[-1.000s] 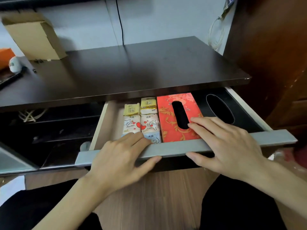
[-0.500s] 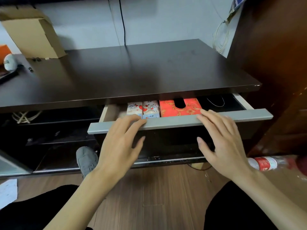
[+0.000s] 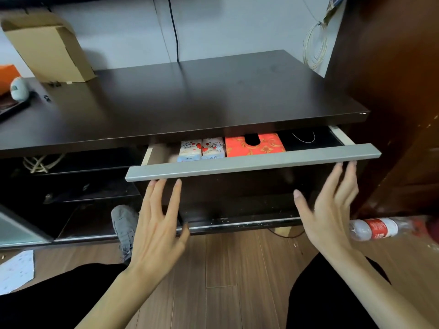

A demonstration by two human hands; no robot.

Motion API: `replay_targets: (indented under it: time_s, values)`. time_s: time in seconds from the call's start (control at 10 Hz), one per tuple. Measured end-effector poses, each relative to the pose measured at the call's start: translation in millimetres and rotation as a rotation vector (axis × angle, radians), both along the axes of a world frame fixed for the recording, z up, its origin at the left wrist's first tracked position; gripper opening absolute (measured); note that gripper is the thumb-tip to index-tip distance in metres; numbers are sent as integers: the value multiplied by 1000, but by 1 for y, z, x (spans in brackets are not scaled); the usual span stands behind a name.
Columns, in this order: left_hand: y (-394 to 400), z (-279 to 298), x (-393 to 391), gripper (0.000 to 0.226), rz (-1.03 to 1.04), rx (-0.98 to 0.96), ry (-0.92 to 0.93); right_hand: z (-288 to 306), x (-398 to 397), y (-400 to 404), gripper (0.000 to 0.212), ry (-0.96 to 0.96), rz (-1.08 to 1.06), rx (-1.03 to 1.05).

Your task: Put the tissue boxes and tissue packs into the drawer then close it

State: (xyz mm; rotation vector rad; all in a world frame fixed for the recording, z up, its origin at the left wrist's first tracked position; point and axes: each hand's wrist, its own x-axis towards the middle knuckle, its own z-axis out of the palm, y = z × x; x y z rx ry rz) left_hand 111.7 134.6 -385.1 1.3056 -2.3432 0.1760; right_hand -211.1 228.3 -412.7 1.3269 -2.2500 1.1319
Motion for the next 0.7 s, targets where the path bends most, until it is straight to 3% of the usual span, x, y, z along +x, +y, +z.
replay_targets:
  time_s: [0.5,0.7]
  values:
    - [-104,18,-34,98,-24,195,-206,7,-45,-95,88,74,93,177]
    - [-108,28,-23,92,-85,232,-244,13,-44,-93,85,66,126,194]
